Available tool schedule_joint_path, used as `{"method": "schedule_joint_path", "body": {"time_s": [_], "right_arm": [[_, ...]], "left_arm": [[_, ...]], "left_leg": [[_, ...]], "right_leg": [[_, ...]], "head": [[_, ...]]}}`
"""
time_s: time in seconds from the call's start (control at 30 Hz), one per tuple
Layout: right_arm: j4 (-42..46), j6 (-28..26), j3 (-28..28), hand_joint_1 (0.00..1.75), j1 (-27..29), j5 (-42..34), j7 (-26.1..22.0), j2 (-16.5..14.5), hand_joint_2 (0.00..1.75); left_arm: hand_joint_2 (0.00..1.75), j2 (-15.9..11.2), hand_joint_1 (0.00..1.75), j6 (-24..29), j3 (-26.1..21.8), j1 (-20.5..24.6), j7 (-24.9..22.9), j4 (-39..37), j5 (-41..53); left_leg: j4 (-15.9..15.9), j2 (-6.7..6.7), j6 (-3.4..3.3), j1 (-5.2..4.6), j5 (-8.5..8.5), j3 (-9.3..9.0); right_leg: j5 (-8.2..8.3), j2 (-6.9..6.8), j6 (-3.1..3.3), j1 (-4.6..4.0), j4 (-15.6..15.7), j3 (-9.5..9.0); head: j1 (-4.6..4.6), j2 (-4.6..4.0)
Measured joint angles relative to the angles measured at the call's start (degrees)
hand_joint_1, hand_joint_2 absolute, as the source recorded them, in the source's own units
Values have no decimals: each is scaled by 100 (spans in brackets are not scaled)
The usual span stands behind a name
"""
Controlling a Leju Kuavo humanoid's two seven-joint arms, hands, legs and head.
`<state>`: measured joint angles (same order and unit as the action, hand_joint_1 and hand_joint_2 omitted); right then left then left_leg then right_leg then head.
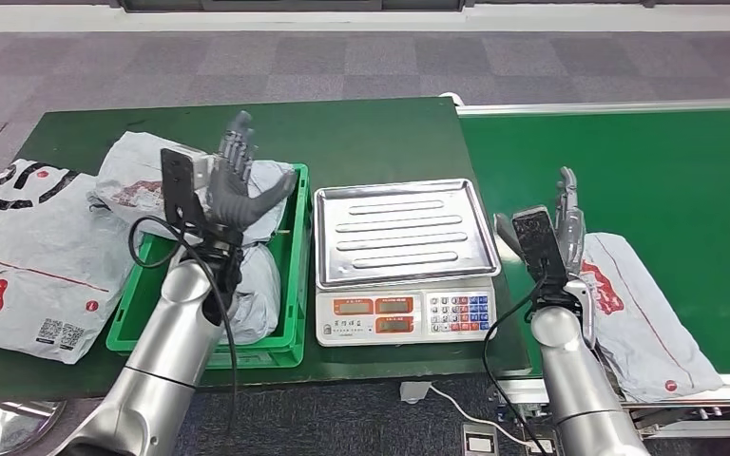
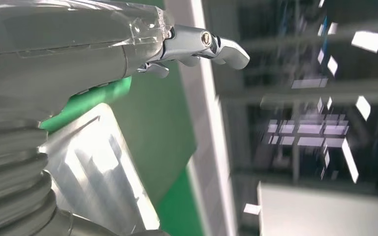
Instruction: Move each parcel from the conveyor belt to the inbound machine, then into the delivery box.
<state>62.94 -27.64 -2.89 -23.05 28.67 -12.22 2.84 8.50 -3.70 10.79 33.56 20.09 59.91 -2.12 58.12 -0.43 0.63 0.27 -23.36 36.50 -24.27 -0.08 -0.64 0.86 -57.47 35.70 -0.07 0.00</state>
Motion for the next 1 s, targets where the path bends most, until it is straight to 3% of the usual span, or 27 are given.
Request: {"method": "schedule_joint_path", "body": {"time_s": [0.17, 0.5, 0.73, 0.9, 1.0], "right_arm": [[-199, -331, 187, 0, 93, 444, 98, 88, 175], [-373, -449, 344, 0, 120, 659, 167, 120, 175], [-822, -1202, 800, 0, 290, 2054, 906, 348, 175], [-1379, -1192, 1530, 0, 554, 3409, 1490, 607, 175], [-1828, -820, 1889, 0, 651, 4091, 1969, 770, 175]], "left_arm": [[175, 217, 0, 2, 351, -60, 144, -349, -41], [175, 303, 0, 9, 533, -57, 164, -604, -81], [175, 369, 0, 210, 759, -80, 313, -749, 223], [175, 404, 0, 354, 873, -112, 331, -825, 366], [175, 404, 0, 430, 916, -126, 328, -837, 483]], "left_leg": [[1, 4, -7, -3, -6, 1], [0, 11, -5, -2, -7, 0], [2, 3, -17, -4, -15, 1], [3, 1, -29, -11, -24, 1], [2, 2, -31, -12, -26, 2]], "right_leg": [[-4, 4, -7, 1, 1, 2], [-5, 11, -8, 0, 0, 5], [-12, -3, -19, 3, 8, -7], [-16, -8, -25, 10, 10, -10], [-19, -6, -30, 11, 10, -9]], "head": [[0, 0], [0, 0], [0, 0], [1, 0], [1, 0]]}}
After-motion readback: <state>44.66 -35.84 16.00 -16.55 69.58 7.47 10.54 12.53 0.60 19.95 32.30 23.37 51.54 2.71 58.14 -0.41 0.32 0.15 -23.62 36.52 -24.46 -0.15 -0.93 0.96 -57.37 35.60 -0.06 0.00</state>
